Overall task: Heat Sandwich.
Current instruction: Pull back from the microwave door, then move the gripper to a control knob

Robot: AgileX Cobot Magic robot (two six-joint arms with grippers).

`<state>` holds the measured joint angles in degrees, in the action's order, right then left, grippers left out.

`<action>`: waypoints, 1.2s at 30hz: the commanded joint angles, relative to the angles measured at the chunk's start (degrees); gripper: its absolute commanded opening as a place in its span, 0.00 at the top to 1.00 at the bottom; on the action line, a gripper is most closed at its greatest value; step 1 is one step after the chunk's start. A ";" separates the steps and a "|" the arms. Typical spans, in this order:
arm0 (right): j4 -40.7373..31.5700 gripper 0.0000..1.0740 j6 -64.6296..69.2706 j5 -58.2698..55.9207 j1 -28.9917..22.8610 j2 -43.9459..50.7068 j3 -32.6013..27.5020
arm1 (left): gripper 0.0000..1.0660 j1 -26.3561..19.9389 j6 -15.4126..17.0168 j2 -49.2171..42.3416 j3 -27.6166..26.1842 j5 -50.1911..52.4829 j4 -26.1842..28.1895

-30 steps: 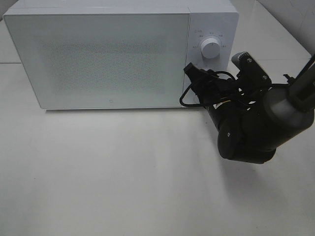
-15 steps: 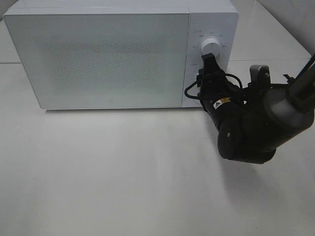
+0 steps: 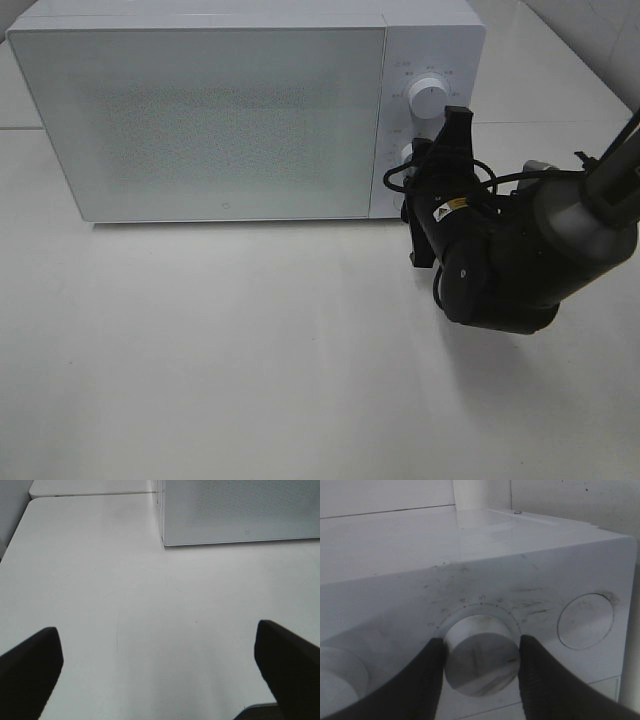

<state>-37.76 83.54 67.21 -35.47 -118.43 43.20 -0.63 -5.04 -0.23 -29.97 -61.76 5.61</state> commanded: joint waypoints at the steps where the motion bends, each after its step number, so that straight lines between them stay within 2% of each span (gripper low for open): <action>1: -0.29 0.82 2.64 8.14 -0.11 0.86 0.46 | 0.06 -0.17 0.29 -1.15 0.29 0.57 0.29; 22: 1.38 0.76 0.34 7.96 -0.11 0.86 0.46 | 0.06 -0.17 0.29 -1.15 0.29 0.57 0.29; 26: 1.38 0.63 -0.57 7.96 -0.11 0.86 0.46 | 0.06 -0.17 0.29 -1.15 0.29 0.57 0.29; 27: 1.38 0.63 -0.57 7.96 -0.11 0.86 0.46 | 0.06 -0.17 0.29 -1.15 0.29 0.57 0.29; 28: 1.38 0.56 -0.69 7.96 -0.11 0.86 0.46 | 0.06 -0.17 0.29 -1.15 0.29 0.57 0.29; 30: 1.38 0.49 -0.80 7.91 -0.06 0.86 0.46 | 0.06 -0.17 0.29 -1.15 0.29 0.57 0.29; 32: 1.32 0.46 -1.03 7.85 0.06 0.86 0.46 | 0.06 -0.17 0.29 -1.15 0.29 0.57 0.29; 33: 1.15 0.40 -1.38 7.73 0.06 0.86 0.46 | 0.06 -0.17 0.29 -1.15 0.29 0.57 0.29; 36: 1.20 0.32 -1.72 6.25 0.06 0.86 0.46 | 0.06 -0.17 0.29 -1.15 0.29 0.57 0.29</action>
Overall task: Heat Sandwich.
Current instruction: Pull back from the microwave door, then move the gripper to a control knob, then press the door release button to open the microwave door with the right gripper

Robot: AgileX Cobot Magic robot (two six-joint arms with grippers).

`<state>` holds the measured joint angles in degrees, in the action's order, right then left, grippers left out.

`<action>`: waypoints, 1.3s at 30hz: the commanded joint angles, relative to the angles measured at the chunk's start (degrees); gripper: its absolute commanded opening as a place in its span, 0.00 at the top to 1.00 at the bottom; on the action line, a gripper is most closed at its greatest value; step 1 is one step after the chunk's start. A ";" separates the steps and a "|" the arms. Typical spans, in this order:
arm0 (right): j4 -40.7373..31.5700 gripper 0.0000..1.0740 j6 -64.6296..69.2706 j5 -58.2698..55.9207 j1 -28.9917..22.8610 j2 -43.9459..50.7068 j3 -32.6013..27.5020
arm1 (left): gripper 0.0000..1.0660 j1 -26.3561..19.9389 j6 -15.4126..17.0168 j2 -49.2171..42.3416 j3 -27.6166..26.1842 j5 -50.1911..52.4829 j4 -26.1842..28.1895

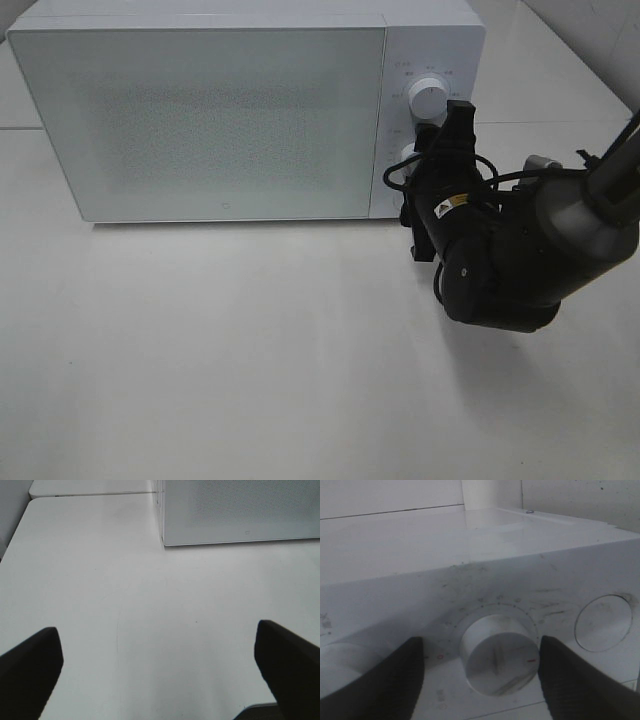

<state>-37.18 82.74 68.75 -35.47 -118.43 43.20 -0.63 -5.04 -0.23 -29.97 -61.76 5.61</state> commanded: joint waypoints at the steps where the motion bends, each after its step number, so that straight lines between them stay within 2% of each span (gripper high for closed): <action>1: 0.63 0.32 -0.92 4.70 0.06 0.86 0.46 | 0.06 -0.17 0.29 -1.15 0.29 0.57 0.29; 3: 0.74 0.28 -0.92 3.32 0.06 0.86 0.46 | 0.06 -0.17 0.29 -1.15 0.29 0.57 0.29; 13: 1.66 0.29 -3.15 0.40 -0.06 1.03 0.29 | 0.06 -0.17 0.29 -1.15 0.29 0.57 0.29; 21: 4.30 0.29 -5.44 -3.09 -0.06 3.27 -3.72 | 0.06 -0.17 0.29 -1.15 0.29 0.57 0.29; 31: 8.08 0.29 -13.35 -13.29 0.06 9.91 -9.28 | 0.06 -0.17 0.29 -1.15 0.29 0.57 0.29; 39: 13.87 0.29 -28.82 -31.97 1.55 17.59 -9.63 | 0.06 -0.17 0.29 -1.15 0.29 0.57 0.29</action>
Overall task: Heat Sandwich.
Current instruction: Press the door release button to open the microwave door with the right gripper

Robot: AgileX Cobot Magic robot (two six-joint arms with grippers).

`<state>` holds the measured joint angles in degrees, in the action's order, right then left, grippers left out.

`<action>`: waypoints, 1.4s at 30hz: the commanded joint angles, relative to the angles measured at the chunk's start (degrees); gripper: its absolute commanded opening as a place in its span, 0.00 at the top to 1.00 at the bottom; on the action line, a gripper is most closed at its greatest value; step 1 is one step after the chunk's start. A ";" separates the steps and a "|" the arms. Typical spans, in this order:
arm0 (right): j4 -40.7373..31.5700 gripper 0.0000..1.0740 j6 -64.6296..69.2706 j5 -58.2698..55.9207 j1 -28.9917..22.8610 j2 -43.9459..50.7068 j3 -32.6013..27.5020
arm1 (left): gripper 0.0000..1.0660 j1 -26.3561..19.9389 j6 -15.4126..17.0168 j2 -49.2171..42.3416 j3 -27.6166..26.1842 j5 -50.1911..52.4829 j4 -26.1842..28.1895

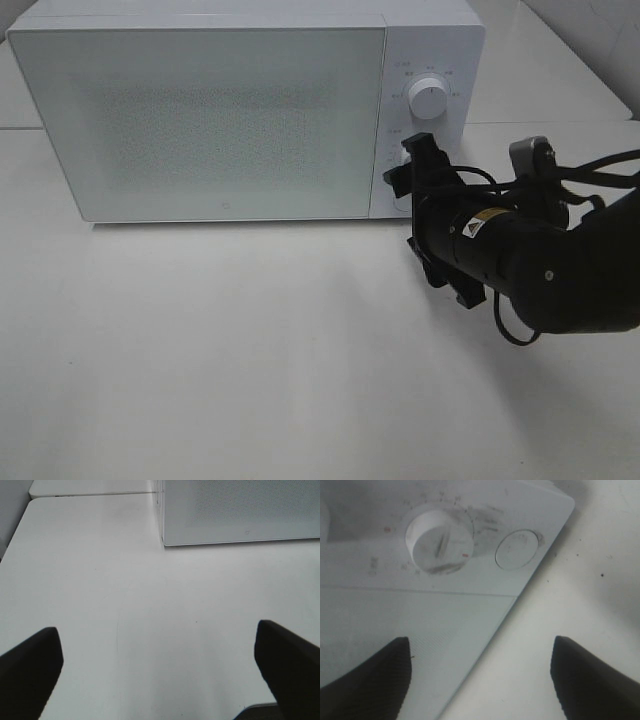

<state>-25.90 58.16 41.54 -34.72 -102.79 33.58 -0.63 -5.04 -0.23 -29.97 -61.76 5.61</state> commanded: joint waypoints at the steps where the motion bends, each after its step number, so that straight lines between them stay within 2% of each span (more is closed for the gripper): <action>1: 6.76 0.29 -6.88 -10.31 2.58 3.95 0.11 | 0.06 -0.17 0.29 -1.15 0.29 0.57 0.29; 3: 8.71 0.29 -7.85 -12.32 3.38 4.76 0.11 | 0.06 -0.17 0.29 -1.15 0.29 0.57 0.29; 5: 15.93 0.29 -9.00 -19.25 5.56 7.28 0.11 | 0.06 -0.17 0.29 -1.15 0.29 0.57 0.29; 7: 20.63 0.29 -9.05 -24.01 6.65 8.94 0.11 | 0.06 -0.17 0.29 -1.15 0.29 0.57 0.29; 8: 20.63 0.29 -9.05 -24.01 6.65 8.94 0.11 | 0.06 -0.17 0.29 -1.15 0.29 0.57 0.29; 10: 27.27 0.29 -9.51 -30.54 7.28 11.12 0.11 | 0.06 -0.17 0.29 -1.15 0.29 0.57 0.29; 14: 32.03 0.29 -10.60 -36.78 7.28 13.12 0.23 | 0.06 -0.17 0.29 -1.15 0.29 0.57 0.29; 16: 35.41 0.29 -13.58 -46.12 7.28 15.07 1.83 | 0.06 -0.17 0.29 -1.15 0.29 0.57 0.29; 18: 36.15 0.29 -15.24 -49.62 7.28 15.58 2.46 | 0.06 -0.17 0.29 -1.15 0.29 0.57 0.29; 19: 35.92 0.29 -20.91 -56.84 7.22 16.73 4.24 | 0.06 -0.17 0.29 -1.15 0.29 0.57 0.29; 23: 35.29 0.29 -30.25 -66.00 7.10 18.11 6.70 | 0.06 -0.17 0.29 -1.15 0.29 0.57 0.29; 24: 33.92 0.29 -36.33 -72.36 7.10 19.14 8.02 | 0.06 -0.17 0.29 -1.15 0.29 0.57 0.29; 26: 32.26 0.29 -42.51 -77.41 7.10 20.40 8.94 | 0.06 -0.17 0.29 -1.15 0.29 0.57 0.29; 32: 29.68 0.29 -50.08 -84.17 7.10 25.21 9.34 | 0.06 -0.17 0.29 -1.15 0.29 0.57 0.29; 42: 29.79 0.29 -54.37 -92.59 7.10 42.11 9.34 | 0.06 -0.17 0.29 -1.15 0.29 0.57 0.29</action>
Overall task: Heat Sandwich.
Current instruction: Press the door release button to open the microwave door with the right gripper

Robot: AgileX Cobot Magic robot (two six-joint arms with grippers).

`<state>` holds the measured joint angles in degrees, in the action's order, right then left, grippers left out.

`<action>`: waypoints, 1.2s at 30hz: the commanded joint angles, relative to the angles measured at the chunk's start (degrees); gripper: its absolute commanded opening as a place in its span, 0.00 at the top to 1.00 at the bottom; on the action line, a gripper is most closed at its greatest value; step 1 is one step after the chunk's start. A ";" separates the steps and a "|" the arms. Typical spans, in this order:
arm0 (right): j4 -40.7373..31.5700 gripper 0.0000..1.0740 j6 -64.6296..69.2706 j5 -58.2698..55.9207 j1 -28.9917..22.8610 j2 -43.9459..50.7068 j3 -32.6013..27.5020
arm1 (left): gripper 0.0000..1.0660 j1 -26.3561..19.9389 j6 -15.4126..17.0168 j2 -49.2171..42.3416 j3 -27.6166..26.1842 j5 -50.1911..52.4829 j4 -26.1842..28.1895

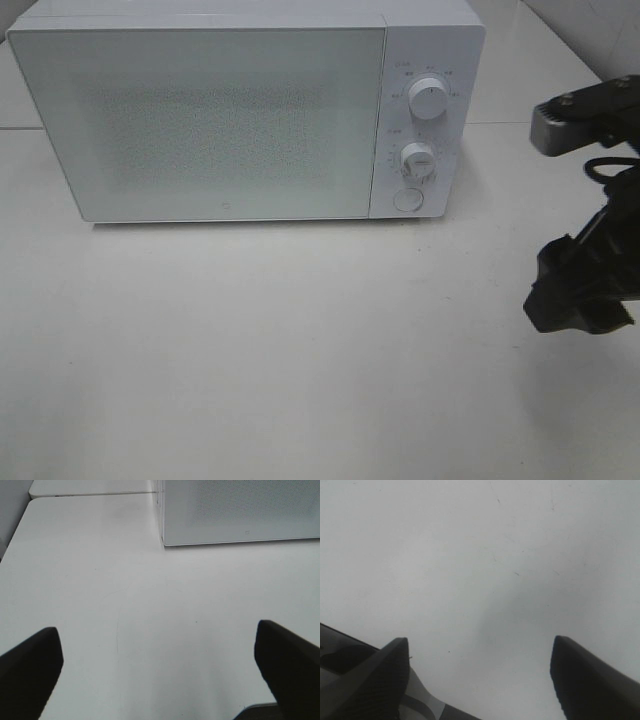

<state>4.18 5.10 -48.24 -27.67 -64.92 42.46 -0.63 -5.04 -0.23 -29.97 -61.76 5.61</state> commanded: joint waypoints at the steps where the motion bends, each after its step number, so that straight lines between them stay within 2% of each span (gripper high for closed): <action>1: -0.29 0.29 -1.66 -3.50 0.06 5.96 0.46 | 0.06 -0.17 0.29 -1.15 0.29 0.57 0.29; 8: -0.11 0.29 -3.27 -7.56 0.06 20.57 0.46 | 0.06 -0.17 0.29 -1.15 0.29 0.57 0.29; 13: -0.06 0.29 -3.27 -8.59 0.06 26.24 0.34 | 0.06 -0.17 0.29 -1.15 0.29 0.57 0.29; 17: 0.17 0.29 -3.21 -8.65 0.29 36.61 -4.58 | 0.06 -0.17 0.29 -1.15 0.29 0.57 0.29; 18: 0.17 0.29 -3.21 -8.65 0.29 36.61 -4.58 | 0.06 -0.17 0.29 -1.15 0.29 0.57 0.29; 22: 0.17 0.29 -1.89 -8.65 0.29 43.03 -10.83 | 0.06 -0.17 0.29 -1.15 0.29 0.57 0.29; 27: 0.17 0.29 -0.46 -9.11 0.63 45.78 -13.92 | 0.06 -0.17 0.29 -1.15 0.29 0.57 0.29; 30: 0.11 0.29 -0.57 -9.05 3.50 47.21 -13.81 | 0.06 -0.17 0.29 -1.15 0.29 0.57 0.29; 31: 0.11 0.29 -1.09 -9.05 6.47 48.41 -13.81 | 0.06 -0.17 0.29 -1.15 0.29 0.57 0.29; 32: 0.11 0.29 -1.09 -9.05 6.47 48.41 -13.81 | 0.06 -0.17 0.29 -1.15 0.29 0.57 0.29; 36: -0.34 0.29 -2.98 -9.00 12.95 53.23 -13.92 | 0.06 -0.17 0.29 -1.15 0.29 0.57 0.29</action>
<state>4.24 3.27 -57.47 -17.76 -14.21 28.82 -0.63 -5.04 -0.23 -29.97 -61.76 5.61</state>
